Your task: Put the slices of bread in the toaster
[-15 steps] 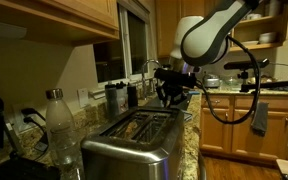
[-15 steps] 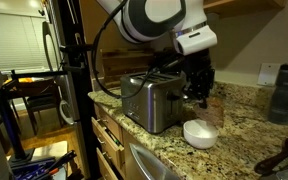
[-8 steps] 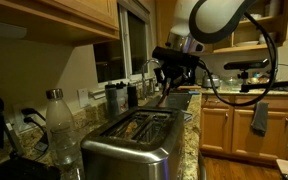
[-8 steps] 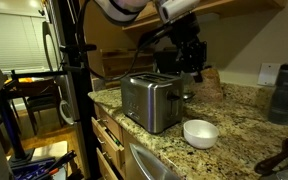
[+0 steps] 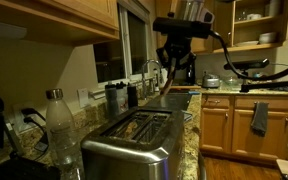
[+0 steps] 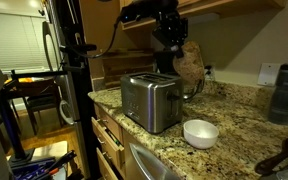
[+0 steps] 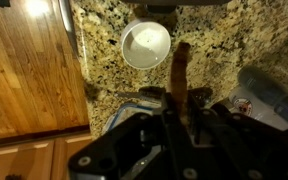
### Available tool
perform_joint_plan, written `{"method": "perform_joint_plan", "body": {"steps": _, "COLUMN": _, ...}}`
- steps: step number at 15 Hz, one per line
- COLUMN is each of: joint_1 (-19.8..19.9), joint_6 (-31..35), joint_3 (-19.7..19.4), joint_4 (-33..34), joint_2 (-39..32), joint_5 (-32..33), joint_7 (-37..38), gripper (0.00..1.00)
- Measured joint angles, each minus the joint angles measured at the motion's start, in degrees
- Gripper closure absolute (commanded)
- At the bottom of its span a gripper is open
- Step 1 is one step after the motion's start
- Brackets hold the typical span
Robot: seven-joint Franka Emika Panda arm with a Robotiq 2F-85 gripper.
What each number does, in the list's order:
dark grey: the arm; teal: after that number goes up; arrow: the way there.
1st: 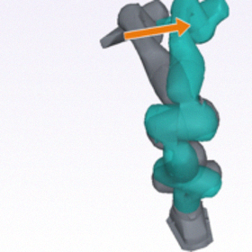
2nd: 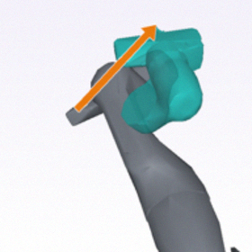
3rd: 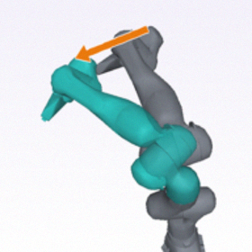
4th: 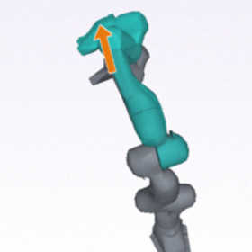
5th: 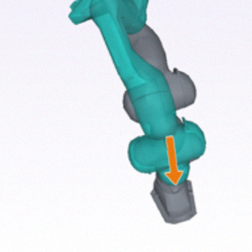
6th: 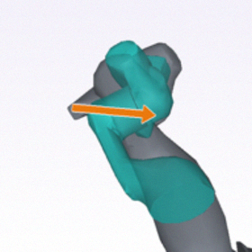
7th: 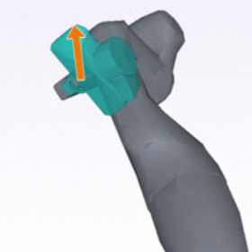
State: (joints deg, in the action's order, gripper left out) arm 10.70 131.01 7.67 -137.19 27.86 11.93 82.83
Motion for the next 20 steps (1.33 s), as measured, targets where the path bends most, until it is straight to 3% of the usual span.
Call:
{"method": "perform_joint_plan", "body": {"steps": 7, "joint_1": -1.32, "joint_6": -13.85, "joint_3": 4.25, "joint_4": 5.74, "joint_2": 5.98, "joint_5": -0.18, "joint_7": 0.36, "gripper": 0.9}}
{"method": "perform_joint_plan", "body": {"steps": 20, "joint_1": -6.74, "joint_6": -17.45, "joint_3": 5.36, "joint_4": 6.84, "joint_2": 4.58, "joint_5": -6.15, "joint_7": 0.36, "gripper": 0.9}}
